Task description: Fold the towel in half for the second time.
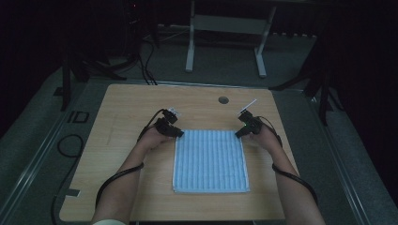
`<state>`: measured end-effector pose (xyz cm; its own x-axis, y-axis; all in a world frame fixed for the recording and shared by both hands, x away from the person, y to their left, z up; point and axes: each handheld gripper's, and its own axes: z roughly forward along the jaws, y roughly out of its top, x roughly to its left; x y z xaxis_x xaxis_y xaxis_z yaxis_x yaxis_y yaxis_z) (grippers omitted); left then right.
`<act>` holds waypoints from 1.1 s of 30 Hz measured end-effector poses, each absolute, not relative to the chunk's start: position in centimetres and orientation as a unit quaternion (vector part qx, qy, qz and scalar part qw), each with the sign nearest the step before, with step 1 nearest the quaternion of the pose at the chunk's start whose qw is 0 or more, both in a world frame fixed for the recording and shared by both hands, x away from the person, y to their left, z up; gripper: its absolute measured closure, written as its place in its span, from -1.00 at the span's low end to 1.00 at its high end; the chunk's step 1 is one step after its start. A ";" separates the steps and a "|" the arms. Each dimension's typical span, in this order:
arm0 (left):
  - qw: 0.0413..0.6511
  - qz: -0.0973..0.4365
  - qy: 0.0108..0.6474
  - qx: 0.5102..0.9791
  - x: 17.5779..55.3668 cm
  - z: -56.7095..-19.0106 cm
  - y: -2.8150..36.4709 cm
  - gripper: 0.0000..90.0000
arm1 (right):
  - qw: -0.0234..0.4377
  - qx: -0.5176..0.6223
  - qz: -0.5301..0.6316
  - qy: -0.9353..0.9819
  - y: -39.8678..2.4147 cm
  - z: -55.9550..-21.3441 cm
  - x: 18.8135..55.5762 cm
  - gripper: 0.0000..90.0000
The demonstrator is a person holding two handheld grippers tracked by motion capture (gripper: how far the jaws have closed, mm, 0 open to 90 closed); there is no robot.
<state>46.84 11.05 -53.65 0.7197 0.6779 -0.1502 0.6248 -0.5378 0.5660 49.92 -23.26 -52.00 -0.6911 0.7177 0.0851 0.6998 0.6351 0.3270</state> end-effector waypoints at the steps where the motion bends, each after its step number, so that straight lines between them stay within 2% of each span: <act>1: 0.306 0.047 0.372 0.875 46.8 -53.4 11.0 0.86 | 0.034 0.388 0.165 0.906 -23.1 -51.9 49.9 0.85; 10: 0.348 0.074 0.356 0.864 45.4 -49.6 11.7 0.91 | 0.059 0.372 0.201 0.904 -23.7 -49.0 49.0 0.88; 14: 0.364 0.081 0.321 0.871 43.3 -48.1 12.5 0.91 | 0.075 0.346 0.233 0.906 -24.0 -46.9 47.5 0.88; 19: 0.372 0.089 0.282 0.880 39.9 -46.7 13.3 0.91 | 0.117 0.309 0.241 0.913 -24.0 -44.7 43.6 0.91; 24: 0.379 0.095 0.259 0.883 36.1 -46.2 13.7 0.91 | 0.116 0.276 0.280 0.912 -24.9 -43.7 39.0 0.92; 33: 0.378 0.079 0.224 0.895 29.8 -47.6 13.2 0.91 | 0.103 0.243 0.316 0.912 -26.6 -45.0 31.1 0.94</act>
